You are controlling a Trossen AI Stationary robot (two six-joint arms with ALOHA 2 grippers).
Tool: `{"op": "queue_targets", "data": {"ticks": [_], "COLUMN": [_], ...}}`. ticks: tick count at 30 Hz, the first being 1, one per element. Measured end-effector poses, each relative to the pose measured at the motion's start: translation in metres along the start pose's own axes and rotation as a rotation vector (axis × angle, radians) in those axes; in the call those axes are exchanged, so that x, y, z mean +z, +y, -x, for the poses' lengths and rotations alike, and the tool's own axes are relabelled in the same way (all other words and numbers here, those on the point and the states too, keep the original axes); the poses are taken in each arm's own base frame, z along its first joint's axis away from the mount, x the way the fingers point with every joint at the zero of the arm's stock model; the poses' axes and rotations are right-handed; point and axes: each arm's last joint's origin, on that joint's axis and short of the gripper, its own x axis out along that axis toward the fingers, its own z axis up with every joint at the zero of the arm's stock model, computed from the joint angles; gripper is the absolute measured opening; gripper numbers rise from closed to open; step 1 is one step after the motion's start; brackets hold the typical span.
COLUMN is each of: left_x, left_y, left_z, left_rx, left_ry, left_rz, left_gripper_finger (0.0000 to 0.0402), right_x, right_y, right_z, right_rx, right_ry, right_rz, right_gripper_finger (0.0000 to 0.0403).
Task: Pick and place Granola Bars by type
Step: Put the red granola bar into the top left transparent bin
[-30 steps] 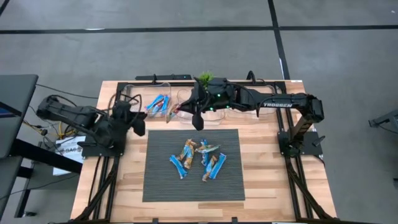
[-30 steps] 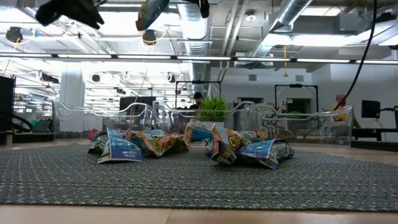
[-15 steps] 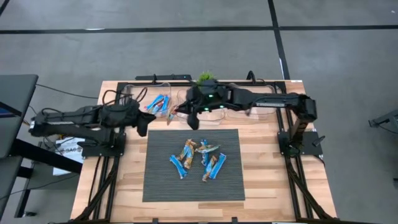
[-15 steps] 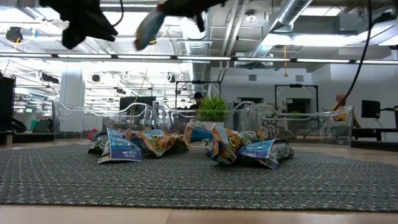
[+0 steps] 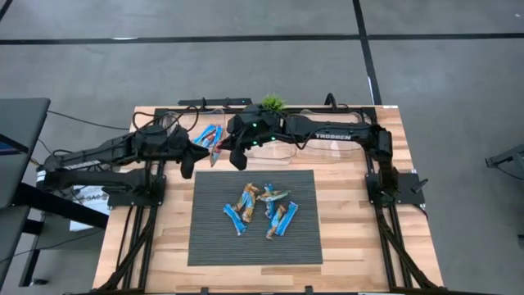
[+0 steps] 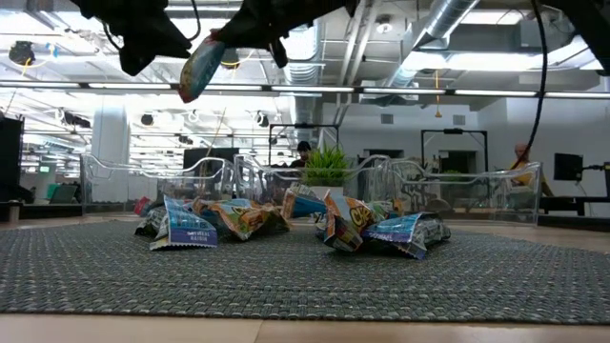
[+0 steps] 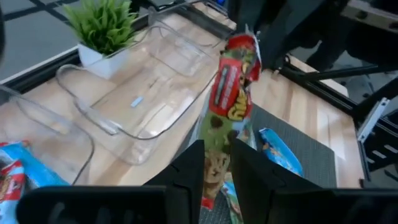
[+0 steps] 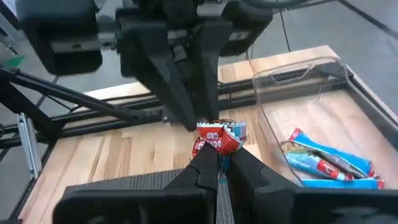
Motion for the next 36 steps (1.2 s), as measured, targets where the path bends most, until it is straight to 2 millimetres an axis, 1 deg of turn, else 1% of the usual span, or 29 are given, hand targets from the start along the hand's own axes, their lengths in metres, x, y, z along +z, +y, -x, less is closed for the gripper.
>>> {"op": "queue_targets", "data": {"ticks": [4, 9, 13, 17, 20, 23, 30, 33, 36], "left_x": [0.0, 0.004, 0.006, 0.008, 0.01, 0.011, 0.009, 0.008, 0.008], "left_y": [0.006, 0.011, 0.011, 0.01, 0.01, 0.01, 0.012, 0.013, 0.013], "left_z": [-0.002, -0.006, -0.01, -0.011, -0.011, -0.016, -0.038, -0.042, -0.042], "left_rx": [0.031, 0.067, 0.051, 0.031, 0.025, 0.025, 0.028, 0.048, 0.059], "left_ry": [0.02, 0.004, -0.003, -0.016, -0.036, -0.034, 0.041, 0.05, 0.048], "left_rz": [0.023, 0.043, 0.028, -0.002, -0.019, -0.03, -0.051, -0.051, -0.053], "left_gripper_finger": [0.0092, 0.0144, 0.0184, 0.0206, 0.021, 0.0209, 0.0202, 0.019, 0.0164], "right_x": [0.004, 0.004, 0.004, 0.005, 0.005, 0.006, 0.006, 0.006, 0.006], "right_y": [-0.003, -0.012, -0.016, -0.019, -0.02, -0.019, -0.018, -0.018, -0.018], "right_z": [0.003, 0.005, 0.006, 0.007, 0.007, 0.007, 0.007, 0.007, 0.007], "right_rx": [-0.005, -0.021, -0.031, -0.036, -0.036, -0.019, -0.007, -0.007, -0.008], "right_ry": [-0.019, -0.02, -0.019, -0.019, -0.022, -0.028, -0.038, -0.034, -0.03], "right_rz": [0.0, -0.011, -0.02, -0.023, -0.023, -0.023, -0.028, -0.03, -0.03], "right_gripper_finger": [0.0003, 0.0003, 0.0004, 0.0003, 0.0004, 0.0004, 0.0003, 0.0004, 0.0004]}}
